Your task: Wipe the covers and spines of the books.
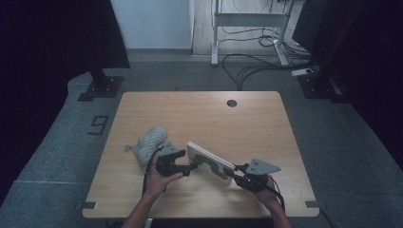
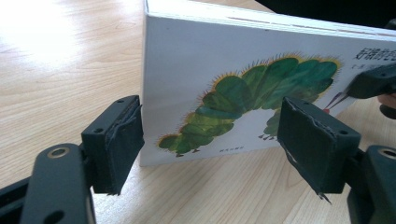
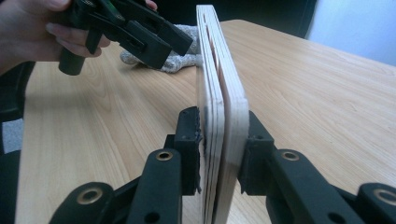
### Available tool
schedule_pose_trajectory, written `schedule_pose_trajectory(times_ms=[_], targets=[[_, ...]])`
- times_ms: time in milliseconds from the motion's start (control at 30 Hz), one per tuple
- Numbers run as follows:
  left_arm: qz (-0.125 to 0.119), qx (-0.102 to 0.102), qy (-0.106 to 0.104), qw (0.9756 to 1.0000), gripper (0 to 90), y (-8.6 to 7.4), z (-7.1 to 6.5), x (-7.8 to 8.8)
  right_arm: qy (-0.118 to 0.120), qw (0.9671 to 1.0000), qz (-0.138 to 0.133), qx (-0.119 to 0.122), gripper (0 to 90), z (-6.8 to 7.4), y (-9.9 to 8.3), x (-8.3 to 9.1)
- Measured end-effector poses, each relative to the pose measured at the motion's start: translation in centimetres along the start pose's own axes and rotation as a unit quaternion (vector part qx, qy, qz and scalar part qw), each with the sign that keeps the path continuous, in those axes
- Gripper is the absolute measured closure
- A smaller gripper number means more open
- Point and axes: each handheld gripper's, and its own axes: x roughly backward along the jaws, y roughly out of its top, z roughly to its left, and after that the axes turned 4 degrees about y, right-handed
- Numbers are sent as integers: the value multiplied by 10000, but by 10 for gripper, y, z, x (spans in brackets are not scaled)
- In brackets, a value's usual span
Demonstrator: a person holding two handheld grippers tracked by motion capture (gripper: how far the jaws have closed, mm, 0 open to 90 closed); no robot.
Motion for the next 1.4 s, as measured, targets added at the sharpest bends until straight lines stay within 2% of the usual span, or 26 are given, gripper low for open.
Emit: schedule_pose_trajectory(times_ms=[100, 167, 533, 667, 700, 933, 1033, 1167, 1400], targets=[[11, -5, 8, 10000, 233, -1, 0, 0, -83, 9999, 44, 45, 713, 2, 0, -8], [8, -21, 15, 10000, 233, -1, -1, 1, -141, 9999, 22, 14, 759, 2, 0, -12], [-136, -187, 365, 9991, 235, 10, 0, 29, -70, 9999, 34, 79, 785, 4, 0, -10], [-223, -72, 498, 9985, 235, 11, 9, 39, -50, 10000, 35, 59, 786, 4, 0, -9], [-257, 8, 582, 9980, 236, 11, 15, 42, -44, 10000, 25, 39, 786, 3, -1, -8], [-451, 250, 651, 9965, 237, 11, 27, 55, -37, 10000, 13, 16, 785, 3, -1, -8], [-567, 363, 740, 9950, 240, 10, 35, 65, -42, 10000, 13, 24, 785, 3, -2, -7], [-667, 459, 832, 9932, 242, 10, 41, 74, -35, 10000, 15, 0, 785, 2, -2, -6], [-655, 501, 1048, 9911, 240, 8, 48, 79, -44, 10000, 1, -40, 785, 2, -2, -6]])
